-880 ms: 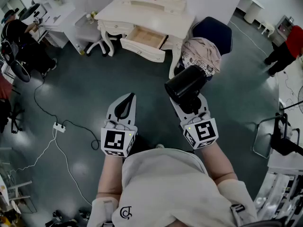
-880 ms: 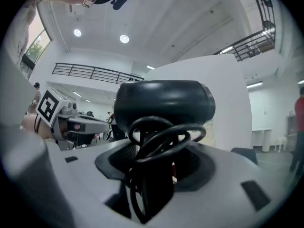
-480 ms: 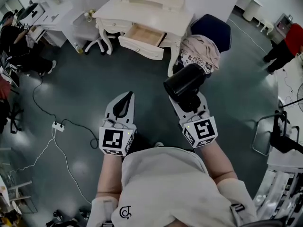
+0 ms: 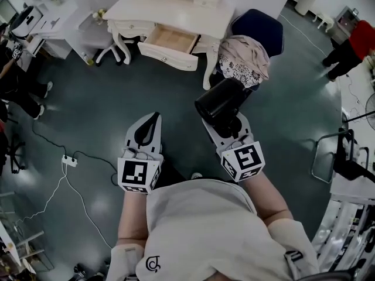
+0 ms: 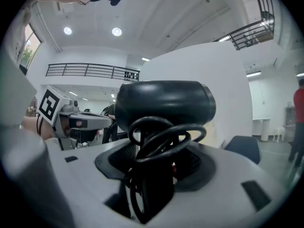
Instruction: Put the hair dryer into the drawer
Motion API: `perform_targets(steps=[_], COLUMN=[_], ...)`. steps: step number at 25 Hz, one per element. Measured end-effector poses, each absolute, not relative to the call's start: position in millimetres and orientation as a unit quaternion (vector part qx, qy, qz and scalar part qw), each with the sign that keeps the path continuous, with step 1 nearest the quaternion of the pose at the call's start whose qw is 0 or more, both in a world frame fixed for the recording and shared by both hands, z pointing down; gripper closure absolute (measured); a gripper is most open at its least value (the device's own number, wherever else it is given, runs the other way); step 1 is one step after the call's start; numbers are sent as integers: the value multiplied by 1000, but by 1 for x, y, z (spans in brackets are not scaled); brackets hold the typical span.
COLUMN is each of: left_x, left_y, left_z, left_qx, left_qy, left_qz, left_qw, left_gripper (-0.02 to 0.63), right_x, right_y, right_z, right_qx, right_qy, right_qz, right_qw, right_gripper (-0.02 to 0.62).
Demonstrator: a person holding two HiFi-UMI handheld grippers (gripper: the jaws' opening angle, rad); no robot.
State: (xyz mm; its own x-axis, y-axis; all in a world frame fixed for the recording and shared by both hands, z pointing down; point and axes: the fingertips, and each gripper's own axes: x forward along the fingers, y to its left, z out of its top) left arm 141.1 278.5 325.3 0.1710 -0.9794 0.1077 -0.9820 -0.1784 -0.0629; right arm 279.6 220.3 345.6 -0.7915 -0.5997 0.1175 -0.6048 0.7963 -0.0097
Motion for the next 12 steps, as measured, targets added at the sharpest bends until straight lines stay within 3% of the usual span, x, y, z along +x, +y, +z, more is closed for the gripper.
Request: perform_targets(steps=[12], left_x=[-4], left_y=[165], left_z=[329], left_qx=[792], left_qy=[-609], left_qz=[50], left_qw=[22], left_gripper=[592], right_x=[151], right_y=[115], right_z=[355], right_qx=[373], right_qy=[-925], right_qz=[40], right_qw=[66], right_gripper=[345])
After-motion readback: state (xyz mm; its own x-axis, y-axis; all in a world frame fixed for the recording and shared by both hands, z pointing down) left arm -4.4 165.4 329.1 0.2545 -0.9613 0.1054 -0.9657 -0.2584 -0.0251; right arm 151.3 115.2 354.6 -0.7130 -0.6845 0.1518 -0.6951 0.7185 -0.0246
